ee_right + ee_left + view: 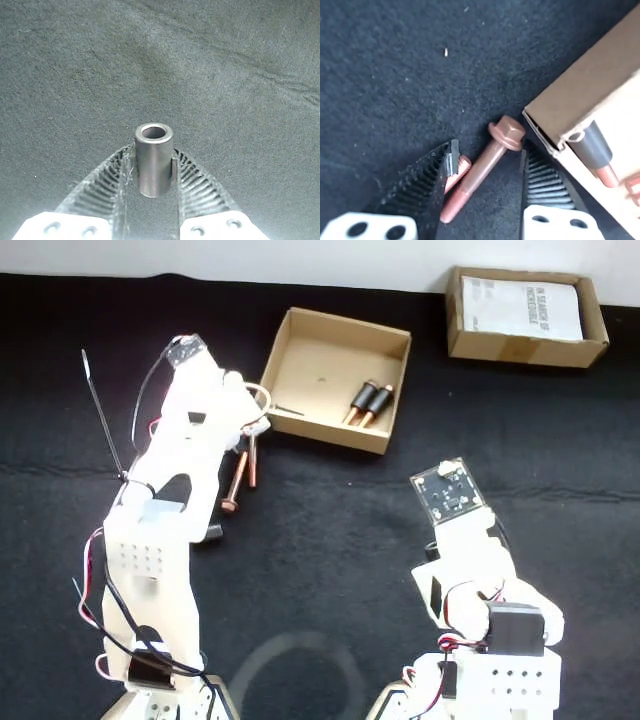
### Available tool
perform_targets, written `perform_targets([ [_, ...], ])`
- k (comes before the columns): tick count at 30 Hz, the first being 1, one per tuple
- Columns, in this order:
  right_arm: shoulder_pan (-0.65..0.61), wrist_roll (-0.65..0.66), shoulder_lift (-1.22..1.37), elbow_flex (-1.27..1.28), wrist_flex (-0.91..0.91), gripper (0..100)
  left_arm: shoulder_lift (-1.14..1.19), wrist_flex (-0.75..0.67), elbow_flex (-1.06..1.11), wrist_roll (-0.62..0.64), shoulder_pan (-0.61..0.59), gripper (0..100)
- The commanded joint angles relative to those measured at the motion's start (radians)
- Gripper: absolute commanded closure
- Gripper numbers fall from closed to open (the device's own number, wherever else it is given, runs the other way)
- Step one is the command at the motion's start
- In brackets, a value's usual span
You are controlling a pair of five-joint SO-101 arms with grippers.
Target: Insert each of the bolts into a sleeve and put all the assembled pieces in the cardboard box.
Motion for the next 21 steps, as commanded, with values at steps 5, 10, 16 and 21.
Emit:
perform_targets([
  [5, 0.005, 0.005, -0.007, -0.002, -0.031, 99.1, 0.007, -0.008, -0.016, -0.124, -0.013, 80],
  [10, 0.005, 0.005, -0.007, -0.002, -0.071, 99.1, 0.005, -0.008, -0.016, -0.227, -0.002, 81],
  [16, 0.005, 0.005, -0.007, -0.002, -0.082, 99.1, -0.001, -0.008, -0.016, -0.324, 0.016, 97],
  [21, 0.008, 0.005, -0.008, -0.002, -0.099, 99.1, -0.004, -0.008, -0.024, -0.358, 0.019, 99],
])
